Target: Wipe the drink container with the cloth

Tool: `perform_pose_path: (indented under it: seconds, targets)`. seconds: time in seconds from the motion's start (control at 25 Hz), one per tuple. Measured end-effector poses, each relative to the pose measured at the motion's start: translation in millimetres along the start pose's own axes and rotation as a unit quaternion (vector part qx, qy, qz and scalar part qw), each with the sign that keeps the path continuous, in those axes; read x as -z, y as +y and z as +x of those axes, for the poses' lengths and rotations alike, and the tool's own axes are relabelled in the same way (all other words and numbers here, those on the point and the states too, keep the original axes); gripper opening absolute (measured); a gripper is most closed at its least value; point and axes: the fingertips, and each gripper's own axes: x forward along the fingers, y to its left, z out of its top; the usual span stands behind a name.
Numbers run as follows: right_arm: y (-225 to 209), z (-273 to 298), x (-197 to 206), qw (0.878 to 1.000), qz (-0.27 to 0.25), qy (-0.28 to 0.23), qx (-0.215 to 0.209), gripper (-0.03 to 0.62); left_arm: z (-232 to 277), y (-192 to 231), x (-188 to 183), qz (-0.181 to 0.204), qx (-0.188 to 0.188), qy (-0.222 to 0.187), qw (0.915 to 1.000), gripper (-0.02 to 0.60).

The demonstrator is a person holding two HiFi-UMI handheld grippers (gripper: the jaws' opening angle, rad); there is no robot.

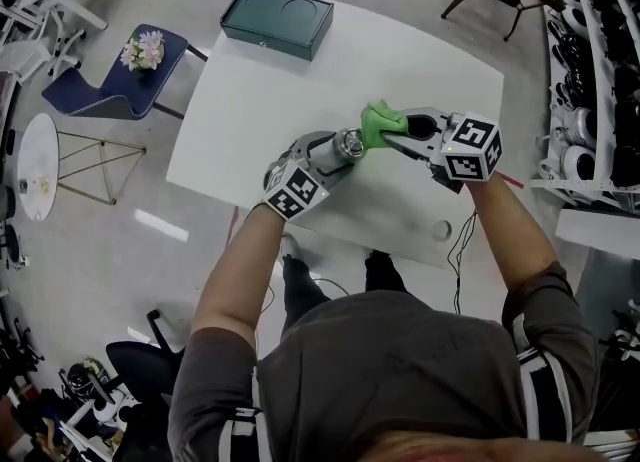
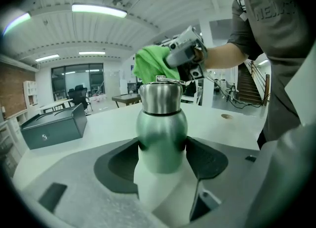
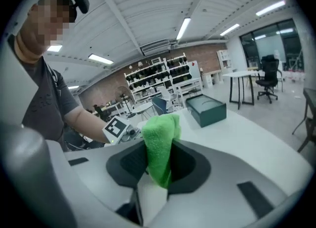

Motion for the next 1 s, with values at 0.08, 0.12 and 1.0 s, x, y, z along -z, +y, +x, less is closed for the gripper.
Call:
perform_pose_path:
  seconds: [0.08,0.12,1.0]
  targets:
    - [4.7,10.9,-26.6,0.999,-0.051,0.003,0.014,0.091,-1.1,1.7,0.2,0.000,-0.002,0.004,1.0000,0.299]
    - [8.0,20.4,-36.4,0.997,-0.075,0.013,0.021,0.091,-1.8,2.8,0.6,0.000,-0.004,0.007,1.0000,0.298]
    - [36.7,20.5,14.8,0.973,-0.195,0.098,0.077,0.091,0.3,0.6,4.9,-0.022,0.005,0.012,0.9997,0.296]
